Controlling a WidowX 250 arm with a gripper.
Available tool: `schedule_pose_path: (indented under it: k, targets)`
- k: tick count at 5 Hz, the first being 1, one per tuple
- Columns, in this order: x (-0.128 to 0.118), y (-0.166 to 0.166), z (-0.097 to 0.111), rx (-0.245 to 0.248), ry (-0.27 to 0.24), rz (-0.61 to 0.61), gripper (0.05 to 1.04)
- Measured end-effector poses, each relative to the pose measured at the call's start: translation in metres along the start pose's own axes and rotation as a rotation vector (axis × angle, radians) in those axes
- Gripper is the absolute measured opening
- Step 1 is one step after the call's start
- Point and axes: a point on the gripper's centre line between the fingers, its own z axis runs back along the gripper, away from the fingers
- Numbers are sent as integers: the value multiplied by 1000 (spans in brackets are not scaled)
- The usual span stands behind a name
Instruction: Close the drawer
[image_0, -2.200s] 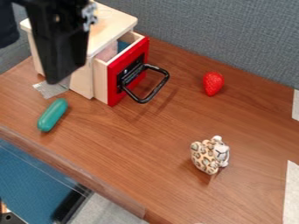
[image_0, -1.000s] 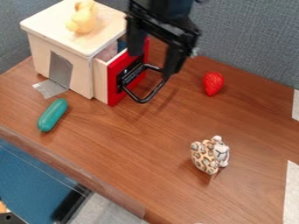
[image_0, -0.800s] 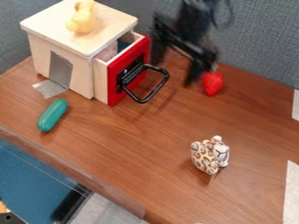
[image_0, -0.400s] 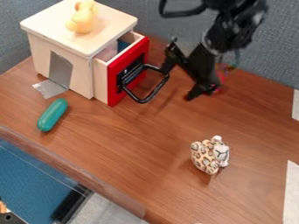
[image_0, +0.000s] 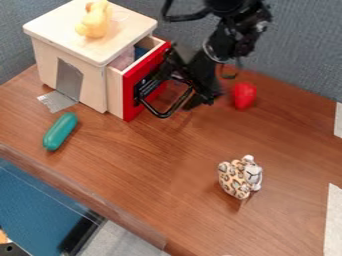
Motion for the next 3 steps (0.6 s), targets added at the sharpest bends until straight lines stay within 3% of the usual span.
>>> schedule_pose_path:
  k: [1,2,3]
  targets:
    - [3,-3,-11,-8,34,1,971]
    - [-1,-5,-31,-40,88,13,695]
    - [1,-5,-29,-43,82,10,403]
